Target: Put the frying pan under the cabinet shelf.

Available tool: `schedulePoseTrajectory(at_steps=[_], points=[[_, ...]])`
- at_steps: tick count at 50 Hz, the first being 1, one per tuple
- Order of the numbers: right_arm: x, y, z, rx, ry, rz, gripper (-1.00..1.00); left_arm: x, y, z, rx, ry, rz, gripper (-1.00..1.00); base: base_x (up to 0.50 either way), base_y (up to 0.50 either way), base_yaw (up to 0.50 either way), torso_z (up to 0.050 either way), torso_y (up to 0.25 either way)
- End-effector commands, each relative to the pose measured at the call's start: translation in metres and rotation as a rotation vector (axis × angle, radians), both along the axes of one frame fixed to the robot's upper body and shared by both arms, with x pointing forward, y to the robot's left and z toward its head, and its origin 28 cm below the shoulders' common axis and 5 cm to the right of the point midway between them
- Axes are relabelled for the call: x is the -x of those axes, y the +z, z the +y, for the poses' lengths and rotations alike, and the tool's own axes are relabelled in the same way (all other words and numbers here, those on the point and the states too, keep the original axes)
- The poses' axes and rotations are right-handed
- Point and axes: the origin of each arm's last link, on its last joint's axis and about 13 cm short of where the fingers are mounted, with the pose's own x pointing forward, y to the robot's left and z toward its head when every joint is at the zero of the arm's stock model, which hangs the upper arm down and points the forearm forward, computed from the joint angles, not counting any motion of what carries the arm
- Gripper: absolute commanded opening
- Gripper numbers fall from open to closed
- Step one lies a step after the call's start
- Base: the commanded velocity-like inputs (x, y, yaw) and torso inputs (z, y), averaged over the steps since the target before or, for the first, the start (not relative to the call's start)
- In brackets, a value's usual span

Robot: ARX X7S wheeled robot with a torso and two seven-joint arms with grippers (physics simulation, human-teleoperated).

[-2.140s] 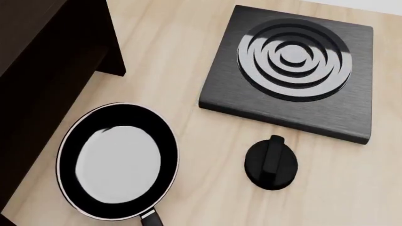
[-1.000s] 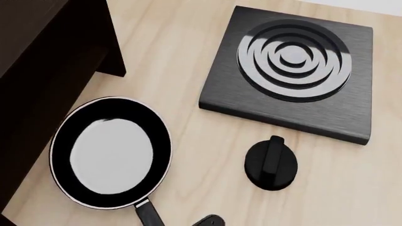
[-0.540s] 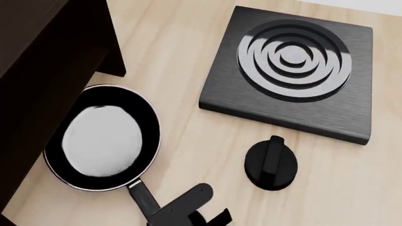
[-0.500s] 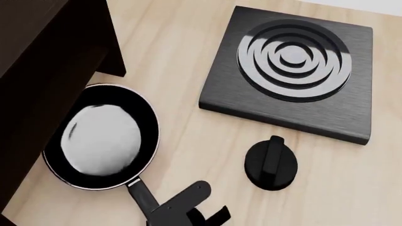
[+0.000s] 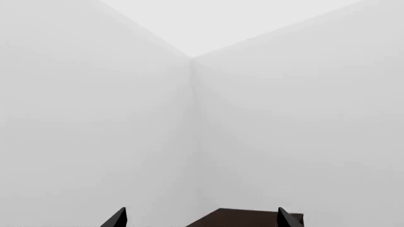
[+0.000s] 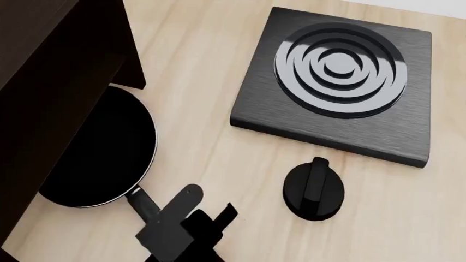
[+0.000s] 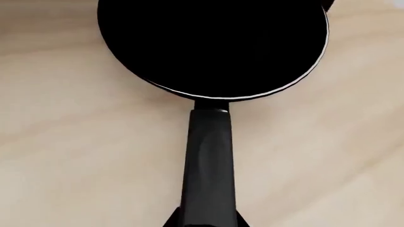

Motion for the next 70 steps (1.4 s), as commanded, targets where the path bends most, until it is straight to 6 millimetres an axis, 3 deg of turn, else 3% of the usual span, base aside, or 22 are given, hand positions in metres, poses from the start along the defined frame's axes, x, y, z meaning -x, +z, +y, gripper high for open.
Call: schedulePoseTrajectory(at_steps=[1,10,24,29,30,40,47,54,59,63,70], points=[[0.017,-0.031,0.050,0.002,0.266,0.199,-1.00,0.003,-0.004,-0.001,0.008,0.011,0.003,1.00,0.00,0.01,0.02,0.000,-0.011],[0.042,-0.042,0.068,0.004,0.465,0.217,-1.00,0.003,-0.003,0.000,0.013,0.021,0.004,1.00,0.00,0.01,0.02,0.000,-0.009],[0.072,-0.037,0.079,-0.061,0.704,0.191,-1.00,0.002,-0.004,-0.001,0.025,0.029,0.012,1.00,0.00,0.01,0.02,0.000,-0.008],[0.061,-0.036,0.075,-0.097,0.634,0.182,-1.00,0.003,-0.005,-0.002,0.026,0.027,0.015,1.00,-0.01,0.00,0.01,0.000,-0.004],[0.059,-0.035,0.075,-0.101,0.605,0.174,1.00,0.003,-0.005,-0.002,0.027,0.026,0.014,1.00,0.00,0.01,0.01,0.000,-0.010],[0.063,0.022,0.041,-0.275,0.447,-0.080,1.00,-0.001,-0.003,-0.003,0.018,0.016,0.003,1.00,0.00,0.00,0.00,0.000,-0.002],[0.087,0.072,0.004,-0.317,0.102,-0.471,1.00,-0.009,0.001,-0.004,0.015,0.004,-0.005,1.00,0.00,0.00,0.00,0.000,0.000],[0.113,0.088,-0.014,-0.331,-0.054,-0.624,1.00,-0.015,0.004,-0.004,0.009,-0.007,-0.007,1.00,0.00,0.00,0.00,0.000,0.000],[0.147,0.107,-0.033,-0.295,-0.307,-0.892,1.00,-0.015,0.006,-0.002,0.010,-0.002,-0.014,1.00,0.00,0.00,0.00,0.000,0.000],[0.166,0.110,-0.049,-0.238,-0.550,-1.076,1.00,-0.015,0.006,-0.002,0.009,-0.001,-0.017,1.00,0.00,0.00,0.00,0.000,0.000],[0.189,0.100,-0.084,-0.183,-0.882,-1.167,1.00,-0.017,0.005,-0.002,0.014,0.004,-0.011,1.00,0.00,0.00,0.00,0.000,0.000]])
